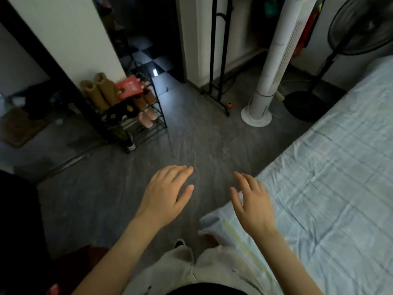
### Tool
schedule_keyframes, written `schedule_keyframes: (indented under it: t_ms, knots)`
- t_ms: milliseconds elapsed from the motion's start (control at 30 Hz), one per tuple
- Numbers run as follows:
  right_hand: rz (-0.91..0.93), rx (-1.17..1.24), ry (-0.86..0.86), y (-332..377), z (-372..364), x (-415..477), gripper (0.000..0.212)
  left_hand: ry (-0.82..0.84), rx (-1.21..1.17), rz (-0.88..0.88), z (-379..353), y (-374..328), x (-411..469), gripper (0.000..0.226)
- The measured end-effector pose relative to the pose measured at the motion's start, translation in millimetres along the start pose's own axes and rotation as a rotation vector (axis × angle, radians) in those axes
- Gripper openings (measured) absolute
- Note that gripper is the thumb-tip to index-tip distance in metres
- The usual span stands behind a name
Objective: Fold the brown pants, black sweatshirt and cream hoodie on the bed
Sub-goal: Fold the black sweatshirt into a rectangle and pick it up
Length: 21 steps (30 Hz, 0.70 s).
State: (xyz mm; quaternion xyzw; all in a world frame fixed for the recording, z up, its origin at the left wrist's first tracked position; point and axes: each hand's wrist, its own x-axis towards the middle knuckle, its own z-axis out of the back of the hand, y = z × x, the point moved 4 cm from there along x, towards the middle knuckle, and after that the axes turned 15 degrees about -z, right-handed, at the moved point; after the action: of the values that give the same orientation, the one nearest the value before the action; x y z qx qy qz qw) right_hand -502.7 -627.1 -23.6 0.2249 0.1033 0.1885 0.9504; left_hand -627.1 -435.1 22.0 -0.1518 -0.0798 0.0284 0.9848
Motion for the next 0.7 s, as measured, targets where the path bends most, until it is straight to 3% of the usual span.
schedule_keyframes:
  t_ms: [167,367,533,700]
  knots:
    - [-0.051,-0.004,-0.062,66.2,0.2,62.7,0.055,-0.011,-0.019,-0.113,30.2,88.7,78.7,0.054]
    - [-0.159,-0.066,-0.019,93.8,-30.7,162.6,0.05,0.066,-0.096,-0.132,1.8,162.8,154.0,0.055]
    - [-0.247,-0.019,-0.029,96.5,-36.3,260.6,0.057,0.14,-0.088,-0.204,-11.3,204.2,256.4,0.057]
    - [-0.332,0.013,-0.137,86.7,7.3,343.0,0.058,0.153,-0.057,-0.429,-1.1,204.2,392.1,0.051]
